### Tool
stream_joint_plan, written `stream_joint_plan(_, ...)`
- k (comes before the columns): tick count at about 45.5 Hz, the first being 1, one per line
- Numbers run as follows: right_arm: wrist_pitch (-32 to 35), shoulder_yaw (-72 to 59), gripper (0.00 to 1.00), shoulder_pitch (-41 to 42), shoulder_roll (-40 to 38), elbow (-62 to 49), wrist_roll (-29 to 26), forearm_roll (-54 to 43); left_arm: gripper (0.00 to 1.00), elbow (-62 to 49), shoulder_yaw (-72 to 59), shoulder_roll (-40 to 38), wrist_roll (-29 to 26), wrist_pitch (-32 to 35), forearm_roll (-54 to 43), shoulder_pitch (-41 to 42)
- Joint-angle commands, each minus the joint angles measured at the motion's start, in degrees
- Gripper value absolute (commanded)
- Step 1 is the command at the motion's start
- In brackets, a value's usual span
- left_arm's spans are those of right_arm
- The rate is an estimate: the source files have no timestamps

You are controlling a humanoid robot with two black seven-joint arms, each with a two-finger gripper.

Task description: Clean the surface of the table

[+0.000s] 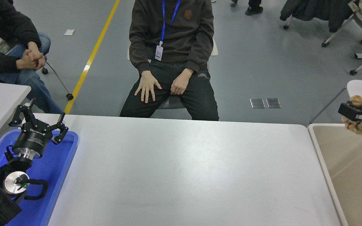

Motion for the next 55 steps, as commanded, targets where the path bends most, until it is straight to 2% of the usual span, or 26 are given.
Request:
stream_joint_plan(1, -1.3, 0.0, 0.0, -4.5, 4.2, -11.0, 2.9, 4.6, 1.0, 0.0, 0.0, 0.0, 0.0, 0.0, 0.0, 0.0)
stream_joint_plan(9, -1.2, 0.0, 0.0, -7.9, 10.8, -23.1, 5.9, 7.5, 1.0, 0.0, 0.0, 0.0, 0.0, 0.0, 0.0, 0.0)
stream_joint_plan(19, -1.1, -0.8, 0.0, -10.3, 14.8, -30.3, 6.7, 12.2, 1.0, 0.0, 0.0, 0.0, 0.0, 0.0, 0.0, 0.0)
stream_joint_plan(32, -0.2, -1.2, 0.0, -13.8, 26.3, -51.1, 8.6, 17.7, 1.0, 0.0, 0.0, 0.0, 0.0, 0.0, 0.0, 0.0)
stream_joint_plan(48, 1.6, -0.8, 0.0, -17.4, 36.8, -64.1, 7.8, 18.9, 1.0, 0.0, 0.0, 0.0, 0.0, 0.1, 0.0, 0.0)
stream_joint_plan(55, 2.4, -1.7, 0.0, -17.5, 37.3, -65.2, 5.6, 21.6, 1.0, 0.0, 0.0, 0.0, 0.0, 0.1, 0.0, 0.0)
